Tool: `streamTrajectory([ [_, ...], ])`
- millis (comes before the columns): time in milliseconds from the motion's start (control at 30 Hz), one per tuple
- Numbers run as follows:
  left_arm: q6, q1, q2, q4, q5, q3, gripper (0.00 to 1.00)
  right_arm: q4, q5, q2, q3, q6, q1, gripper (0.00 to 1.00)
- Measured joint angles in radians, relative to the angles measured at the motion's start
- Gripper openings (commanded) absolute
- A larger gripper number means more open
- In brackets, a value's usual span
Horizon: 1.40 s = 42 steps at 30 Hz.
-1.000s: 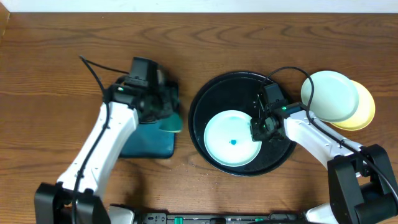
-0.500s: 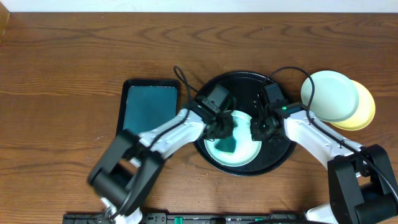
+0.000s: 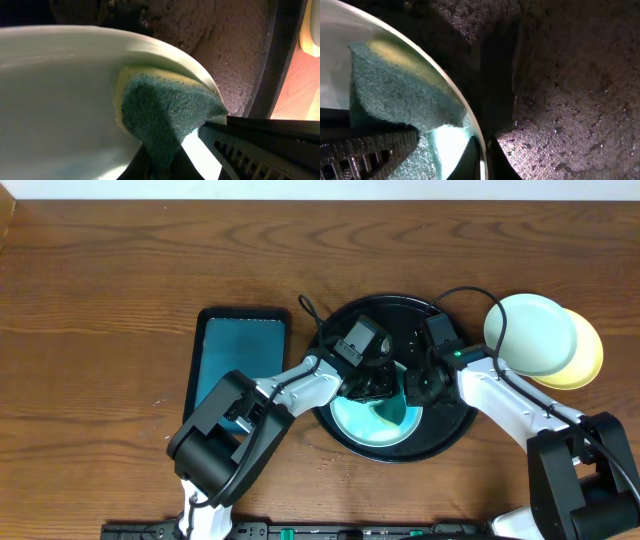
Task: Clean dirty plates on tray and stack at the side
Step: 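Scrub the pale green plate with the sponge while right gripper holds its rim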
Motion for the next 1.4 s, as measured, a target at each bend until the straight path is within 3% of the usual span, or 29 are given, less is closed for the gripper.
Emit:
streamTrajectory([
  [333,0.003,-0.004,0.014,-0.017,0.088,0.006,0.08,-0.001,0.001,0.000,0.000,0.003,0.000,0.01],
  [633,0.000,0.005,0.010,-0.276,0.075,0.065,0.07,-0.005,-0.003,0.000,0.000,0.003,0.000,0.01],
  [733,0.000,0.016,-0.015,-0.402,-0.011,0.084,0.07,-0.008,-0.011,0.000,0.000,0.006,0.000,0.01],
  [900,-0.003,0.023,-0.077,-0.553,-0.310,0.097,0.07,-0.011,-0.032,0.000,0.000,0.025,0.000,0.01],
  [1000,-0.011,0.021,-0.097,-0.598,-0.507,0.097,0.08,-0.010,-0.037,0.000,0.000,0.027,0.000,0.01],
  [1133,-0.011,-0.005,-0.098,-0.596,-0.645,0.097,0.07,-0.002,-0.061,0.000,0.000,0.029,0.001,0.01],
  [1267,-0.011,-0.016,-0.097,-0.549,-0.686,0.089,0.07,0.001,-0.072,0.000,0.000,0.030,0.001,0.01],
  [1400,-0.011,-0.006,-0.096,-0.414,-0.598,0.075,0.07,0.003,-0.063,0.000,0.000,0.034,0.000,0.01],
])
